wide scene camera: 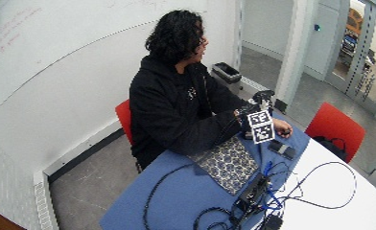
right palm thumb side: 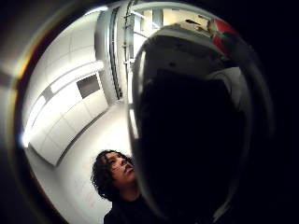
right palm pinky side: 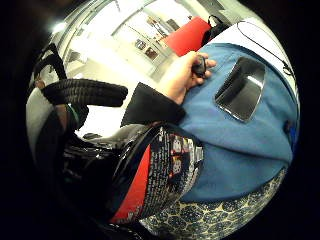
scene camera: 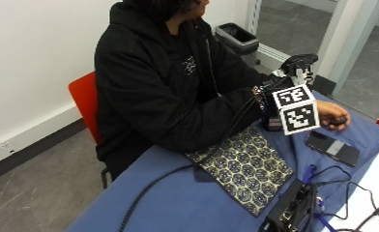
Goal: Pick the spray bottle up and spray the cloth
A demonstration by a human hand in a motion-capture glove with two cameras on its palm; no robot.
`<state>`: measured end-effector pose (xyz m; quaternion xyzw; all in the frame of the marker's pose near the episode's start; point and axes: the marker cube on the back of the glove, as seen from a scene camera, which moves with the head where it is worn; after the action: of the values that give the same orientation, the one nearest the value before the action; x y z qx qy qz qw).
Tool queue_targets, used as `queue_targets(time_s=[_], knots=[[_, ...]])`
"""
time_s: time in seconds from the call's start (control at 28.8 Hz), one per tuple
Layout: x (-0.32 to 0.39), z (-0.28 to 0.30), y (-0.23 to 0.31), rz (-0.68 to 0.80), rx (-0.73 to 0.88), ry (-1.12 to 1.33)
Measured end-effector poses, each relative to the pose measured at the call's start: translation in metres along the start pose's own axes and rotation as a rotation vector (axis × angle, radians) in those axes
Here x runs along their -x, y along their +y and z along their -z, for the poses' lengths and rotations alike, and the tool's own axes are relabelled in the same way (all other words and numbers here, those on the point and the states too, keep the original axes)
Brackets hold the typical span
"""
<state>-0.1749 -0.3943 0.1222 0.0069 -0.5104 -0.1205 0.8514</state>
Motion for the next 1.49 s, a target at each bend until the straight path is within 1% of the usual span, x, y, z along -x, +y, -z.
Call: queue_targets(time_s=[0.14,0.24,0.38,0.52,0.8,0.94,1.11,1.22,1.32,1.49], knots=[[-0.001,0.0,0.0,-0.006,0.004,-0.011],[-0.001,-0.001,0.0,-0.037,0.029,-0.016],[-0.001,0.001,0.008,-0.11,0.112,0.003],[-0.001,0.014,0.025,-0.171,0.194,0.08],[0.021,0.071,0.068,-0.273,0.286,0.352],[0.042,0.109,0.092,-0.319,0.277,0.478],[0.057,0.149,0.122,-0.411,0.325,0.628],[0.059,0.165,0.133,-0.428,0.293,0.71],[0.06,0.177,0.141,-0.439,0.291,0.765],[0.072,0.186,0.155,-0.454,0.384,0.764]])
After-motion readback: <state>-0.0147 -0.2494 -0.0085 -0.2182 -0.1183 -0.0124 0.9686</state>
